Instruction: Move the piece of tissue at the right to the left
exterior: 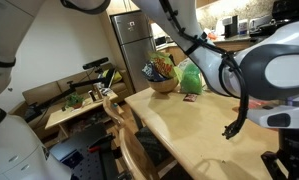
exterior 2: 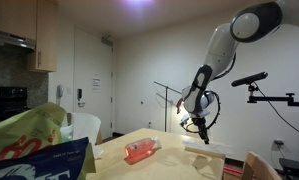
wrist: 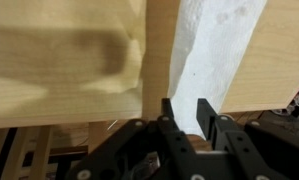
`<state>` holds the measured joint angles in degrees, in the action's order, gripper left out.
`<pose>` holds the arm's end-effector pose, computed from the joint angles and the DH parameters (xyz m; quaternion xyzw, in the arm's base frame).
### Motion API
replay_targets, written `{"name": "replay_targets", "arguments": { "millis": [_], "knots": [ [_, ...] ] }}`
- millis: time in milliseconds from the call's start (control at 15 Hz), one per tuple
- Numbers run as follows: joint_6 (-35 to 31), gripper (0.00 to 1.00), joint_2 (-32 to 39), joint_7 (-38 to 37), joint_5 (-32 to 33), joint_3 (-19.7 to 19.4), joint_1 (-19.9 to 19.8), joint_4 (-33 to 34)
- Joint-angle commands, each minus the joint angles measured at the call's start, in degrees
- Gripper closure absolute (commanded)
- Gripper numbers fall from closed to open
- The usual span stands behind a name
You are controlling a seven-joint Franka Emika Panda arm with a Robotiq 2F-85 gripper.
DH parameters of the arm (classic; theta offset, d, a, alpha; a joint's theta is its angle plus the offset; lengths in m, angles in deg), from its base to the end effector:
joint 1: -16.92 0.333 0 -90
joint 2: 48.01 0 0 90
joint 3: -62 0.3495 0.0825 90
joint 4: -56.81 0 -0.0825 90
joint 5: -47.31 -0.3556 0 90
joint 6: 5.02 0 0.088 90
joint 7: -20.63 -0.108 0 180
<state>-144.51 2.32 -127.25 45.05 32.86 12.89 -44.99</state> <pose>0.5546 -0.3236 0.1489 0.0425 -0.9803 0.1244 0.1475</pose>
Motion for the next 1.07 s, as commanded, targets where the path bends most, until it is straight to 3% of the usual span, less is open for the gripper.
{"name": "replay_targets", "arguments": {
  "millis": [0,333,600,1000],
  "knots": [
    [-3.57,0.36,-1.14,-1.73,0.44,2.45,-0.11,-2.42],
    [-6.77,0.01,-0.18,0.26,0.49,5.76,0.24,-1.88],
    [-10.76,0.00,-0.07,3.22,0.75,7.90,0.54,-1.10],
    [-32.32,0.00,1.99,5.68,-3.84,10.25,-0.39,0.78]
  ]
}}
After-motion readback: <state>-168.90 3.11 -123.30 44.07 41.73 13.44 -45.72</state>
